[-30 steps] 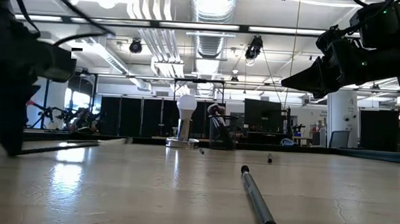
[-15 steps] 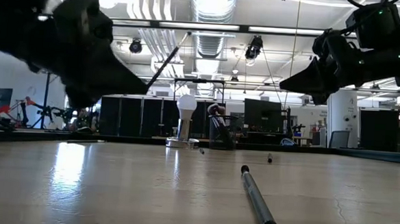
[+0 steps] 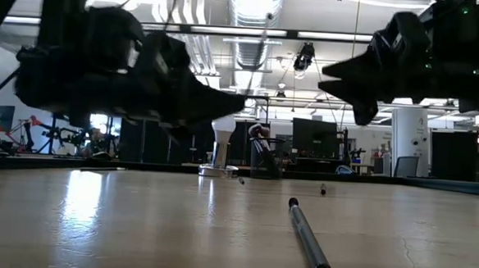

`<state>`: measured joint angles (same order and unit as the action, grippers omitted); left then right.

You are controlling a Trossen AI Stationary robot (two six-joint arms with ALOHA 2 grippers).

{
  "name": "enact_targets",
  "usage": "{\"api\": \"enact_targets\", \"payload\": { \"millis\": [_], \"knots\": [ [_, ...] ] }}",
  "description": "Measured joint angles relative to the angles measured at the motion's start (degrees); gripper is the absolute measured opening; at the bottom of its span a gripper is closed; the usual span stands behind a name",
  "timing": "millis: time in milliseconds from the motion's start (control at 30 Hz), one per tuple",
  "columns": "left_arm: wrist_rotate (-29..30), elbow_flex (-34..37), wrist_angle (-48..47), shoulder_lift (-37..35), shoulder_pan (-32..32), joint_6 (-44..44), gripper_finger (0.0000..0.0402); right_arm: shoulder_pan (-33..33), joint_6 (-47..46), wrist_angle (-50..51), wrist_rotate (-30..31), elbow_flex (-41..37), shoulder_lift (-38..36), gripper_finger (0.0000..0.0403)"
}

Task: Pick & Place Makeup Supplies
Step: Put the makeup brush into the black makeup holder

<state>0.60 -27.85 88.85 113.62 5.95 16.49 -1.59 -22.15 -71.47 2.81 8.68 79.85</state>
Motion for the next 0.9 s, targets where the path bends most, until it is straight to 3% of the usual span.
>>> {"api": "enact_targets", "payload": {
  "millis": [233, 367, 733, 900],
  "knots": [
    [-6.71, -8.46, 0.24, 4.58, -2.34, -2.11, 0.0, 1.59, 0.02, -2.87, -0.28, 6.65, 6.32, 0.0196],
    [-7.13, -9.02, 0.14, 4.33, -3.03, -2.53, 0.0, 2.12, 0.85, -2.88, -1.47, 9.18, 6.82, 0.0203],
    [-4.72, -8.82, -0.54, 3.87, -3.65, -2.29, 0.0, 2.49, 2.74, -0.56, -2.88, 15.03, 7.1, 0.0187],
    [-3.52, -8.82, -1.43, 3.85, -3.76, -2.18, 0.0, 2.52, 2.93, 1.26, -2.88, 17.12, 7.65, 0.0155]
  ]
}}
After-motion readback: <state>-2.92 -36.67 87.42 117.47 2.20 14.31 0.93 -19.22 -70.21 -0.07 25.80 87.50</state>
